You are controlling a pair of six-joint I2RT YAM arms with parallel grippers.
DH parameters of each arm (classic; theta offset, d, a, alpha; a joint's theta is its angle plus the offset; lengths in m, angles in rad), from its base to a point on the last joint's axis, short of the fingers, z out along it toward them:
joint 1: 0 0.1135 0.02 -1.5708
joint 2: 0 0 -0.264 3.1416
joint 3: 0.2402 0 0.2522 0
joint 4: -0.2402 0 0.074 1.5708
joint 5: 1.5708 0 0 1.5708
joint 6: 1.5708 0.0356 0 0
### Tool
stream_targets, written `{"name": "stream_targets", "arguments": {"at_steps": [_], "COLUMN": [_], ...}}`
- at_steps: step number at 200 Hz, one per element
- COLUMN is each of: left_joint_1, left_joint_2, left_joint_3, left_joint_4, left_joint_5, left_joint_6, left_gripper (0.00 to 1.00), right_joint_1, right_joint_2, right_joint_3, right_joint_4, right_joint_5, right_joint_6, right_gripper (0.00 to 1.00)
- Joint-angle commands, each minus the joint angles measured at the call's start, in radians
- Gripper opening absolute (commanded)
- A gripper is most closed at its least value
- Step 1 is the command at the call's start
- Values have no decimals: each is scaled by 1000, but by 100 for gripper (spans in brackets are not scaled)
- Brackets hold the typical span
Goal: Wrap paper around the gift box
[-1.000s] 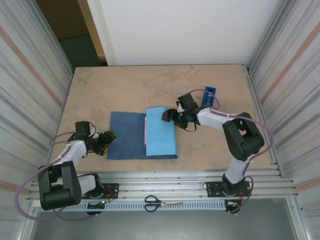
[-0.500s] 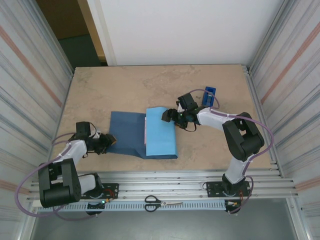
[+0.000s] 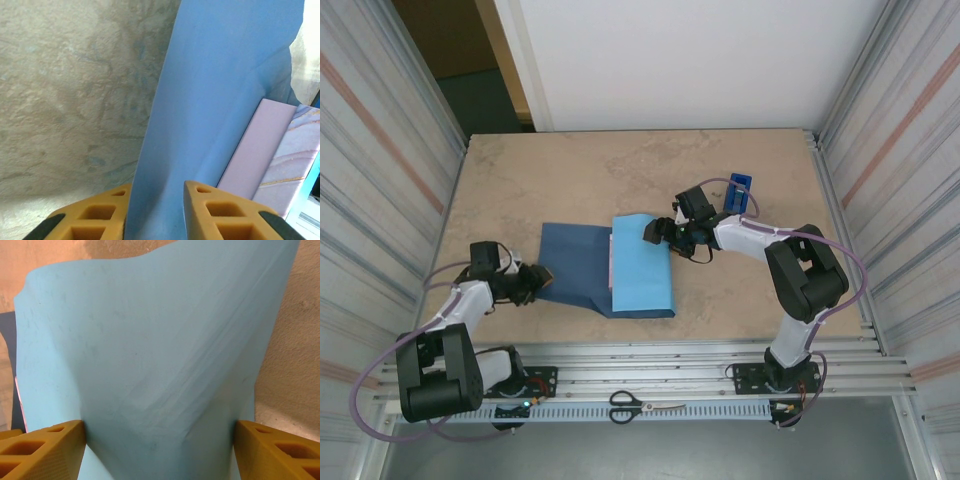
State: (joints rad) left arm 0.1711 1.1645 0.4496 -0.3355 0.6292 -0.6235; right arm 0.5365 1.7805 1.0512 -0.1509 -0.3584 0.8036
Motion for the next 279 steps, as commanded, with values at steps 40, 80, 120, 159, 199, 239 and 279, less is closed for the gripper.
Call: {"name": "stream_targets", "arguments": {"at_steps": [40,80,120,159,199,239,279], "left_joint_1": [8,8,8,8,7,-31,-216], "left_joint_2": [-9,-6,24,52,36,-23,-74], "left_joint_3": [54,52,54,47,50,85,174], "left_joint_4": [-45,-16,-22,-10,0,0,-58], "left_joint_5": [23,70,82,98,117,132,-7], "left_joint_6": [73,73,68,66,65,68,119], "left_gripper": [21,11,20,22,12,0,0], "right_joint_1": [31,30,30,31,32,32,33], "right_joint_2": [76,74,73,76,73,73,69], "right_joint_3": [-37,-45,-40,-36,-37,-37,-39], "right_joint_4": [-174,-172,-175,-175,-176,-177,-179], "right_joint_5": [72,70,70,68,71,73,78], "right_joint_6": [-1,-1,-1,-1,0,3,6], "right_gripper": [75,75,75,75,74,74,74]}}
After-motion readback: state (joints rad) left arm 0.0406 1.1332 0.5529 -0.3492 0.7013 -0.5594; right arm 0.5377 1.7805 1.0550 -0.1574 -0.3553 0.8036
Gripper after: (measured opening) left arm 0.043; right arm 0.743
